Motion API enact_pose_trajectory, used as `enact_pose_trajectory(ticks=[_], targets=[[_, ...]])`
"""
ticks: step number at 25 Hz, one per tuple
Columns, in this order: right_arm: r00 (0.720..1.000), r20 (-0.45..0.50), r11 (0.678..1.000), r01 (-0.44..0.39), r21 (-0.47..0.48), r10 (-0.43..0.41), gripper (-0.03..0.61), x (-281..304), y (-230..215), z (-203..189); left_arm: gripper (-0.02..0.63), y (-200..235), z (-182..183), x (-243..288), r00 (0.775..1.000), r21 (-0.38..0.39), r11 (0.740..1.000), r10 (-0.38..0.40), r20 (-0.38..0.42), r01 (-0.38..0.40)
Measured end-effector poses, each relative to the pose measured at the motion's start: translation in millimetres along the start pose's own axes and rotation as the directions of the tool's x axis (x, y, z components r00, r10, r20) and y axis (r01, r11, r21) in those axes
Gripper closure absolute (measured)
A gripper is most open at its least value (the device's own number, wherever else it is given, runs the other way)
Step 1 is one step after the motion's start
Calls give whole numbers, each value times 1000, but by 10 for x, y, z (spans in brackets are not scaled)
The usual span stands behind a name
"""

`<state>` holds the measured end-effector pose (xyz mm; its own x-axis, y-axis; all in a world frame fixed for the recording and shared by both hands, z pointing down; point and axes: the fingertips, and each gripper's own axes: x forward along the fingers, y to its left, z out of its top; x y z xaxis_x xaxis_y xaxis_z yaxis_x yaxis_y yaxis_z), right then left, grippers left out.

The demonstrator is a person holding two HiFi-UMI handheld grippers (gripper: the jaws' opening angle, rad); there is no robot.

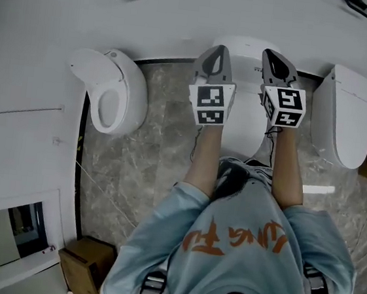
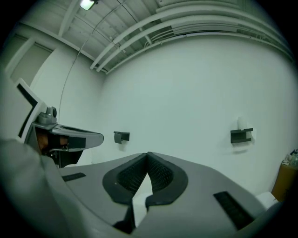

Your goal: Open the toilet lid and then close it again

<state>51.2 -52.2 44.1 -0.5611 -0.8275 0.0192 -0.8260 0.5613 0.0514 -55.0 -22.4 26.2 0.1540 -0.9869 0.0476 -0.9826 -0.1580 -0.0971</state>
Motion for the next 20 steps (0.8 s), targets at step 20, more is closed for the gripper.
enact_pose_trajectory(ticks=[20], targets=[[998, 58, 998, 17, -54, -13, 566, 288, 295, 458, 586, 531, 247, 45, 997, 0, 1000, -13, 82, 13]])
